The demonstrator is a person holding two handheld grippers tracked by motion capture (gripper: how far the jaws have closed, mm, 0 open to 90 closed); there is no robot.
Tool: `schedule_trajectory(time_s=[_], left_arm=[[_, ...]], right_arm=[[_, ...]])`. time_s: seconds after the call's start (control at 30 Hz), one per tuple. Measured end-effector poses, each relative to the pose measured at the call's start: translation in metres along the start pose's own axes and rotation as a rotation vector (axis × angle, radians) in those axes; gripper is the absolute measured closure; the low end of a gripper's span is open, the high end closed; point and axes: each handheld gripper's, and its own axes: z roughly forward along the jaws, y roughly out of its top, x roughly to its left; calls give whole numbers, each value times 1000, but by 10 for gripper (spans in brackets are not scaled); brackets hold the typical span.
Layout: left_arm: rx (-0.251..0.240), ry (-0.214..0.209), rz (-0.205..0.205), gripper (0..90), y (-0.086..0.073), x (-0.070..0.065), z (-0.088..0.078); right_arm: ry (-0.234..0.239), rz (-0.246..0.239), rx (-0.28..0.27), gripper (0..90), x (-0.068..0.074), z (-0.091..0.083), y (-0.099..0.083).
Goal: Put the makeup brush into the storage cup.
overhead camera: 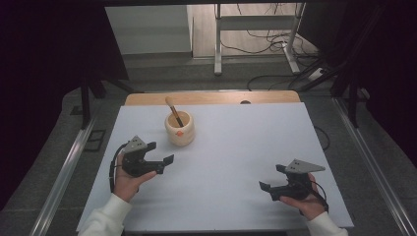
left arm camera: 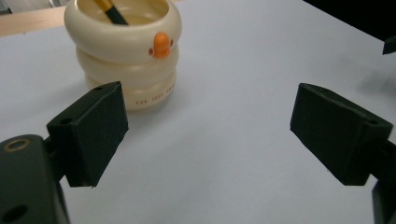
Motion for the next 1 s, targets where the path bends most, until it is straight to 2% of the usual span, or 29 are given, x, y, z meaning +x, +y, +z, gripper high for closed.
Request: schedule_trajectory(time_s=[0.27,0.43,0.57,0.63,1.0], left_arm=[[41,14,-2,121,-19,1,-3],[46,20,-16,122,-27,2,-5],[62,26,-7,122,-34,-2,-7],[66,15,-18,125,-38,-3,-9],[122,15,-20,123,-57,-14,-17]], right_arm=[[4,-3,3,71,0,1,0],[2,-4,0,71,0,1,0],[1,-4,-1,71,-1,0,0],[2,-5,-1,71,-1,0,0],[1,-16,2,72,-1,2,0]])
